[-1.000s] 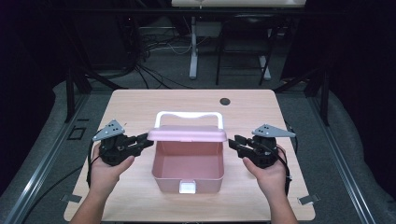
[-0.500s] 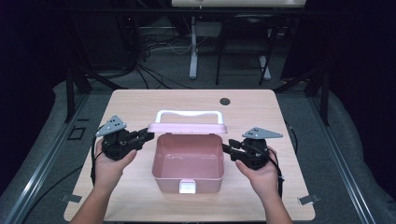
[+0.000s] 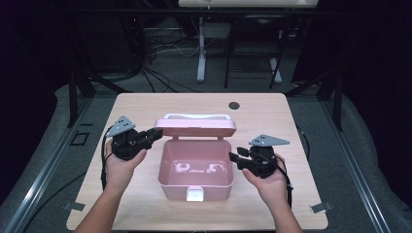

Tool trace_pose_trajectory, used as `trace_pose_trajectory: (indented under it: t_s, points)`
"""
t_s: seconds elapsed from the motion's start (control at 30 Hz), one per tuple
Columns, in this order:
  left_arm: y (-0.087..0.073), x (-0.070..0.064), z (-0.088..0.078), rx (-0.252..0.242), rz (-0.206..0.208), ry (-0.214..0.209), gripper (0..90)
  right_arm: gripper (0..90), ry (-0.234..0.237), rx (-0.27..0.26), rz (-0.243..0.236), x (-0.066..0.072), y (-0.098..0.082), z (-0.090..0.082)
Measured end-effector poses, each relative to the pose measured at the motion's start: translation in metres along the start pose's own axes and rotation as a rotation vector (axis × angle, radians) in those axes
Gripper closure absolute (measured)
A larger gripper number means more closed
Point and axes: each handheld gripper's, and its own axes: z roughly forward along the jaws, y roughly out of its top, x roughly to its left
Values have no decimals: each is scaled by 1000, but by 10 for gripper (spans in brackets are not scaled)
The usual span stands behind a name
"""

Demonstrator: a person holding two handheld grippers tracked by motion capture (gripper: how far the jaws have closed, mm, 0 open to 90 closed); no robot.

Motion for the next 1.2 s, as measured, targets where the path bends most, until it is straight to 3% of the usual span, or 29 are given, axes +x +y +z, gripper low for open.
trace_pose_trajectory:
  t_s: [0.87,1.2]
  points:
    - [-1,11,21,2,-29,39,805,577,10,27,26,-2,-6,10]
    - [-4,11,27,-13,-41,74,817,570,10,26,30,-3,-7,12]
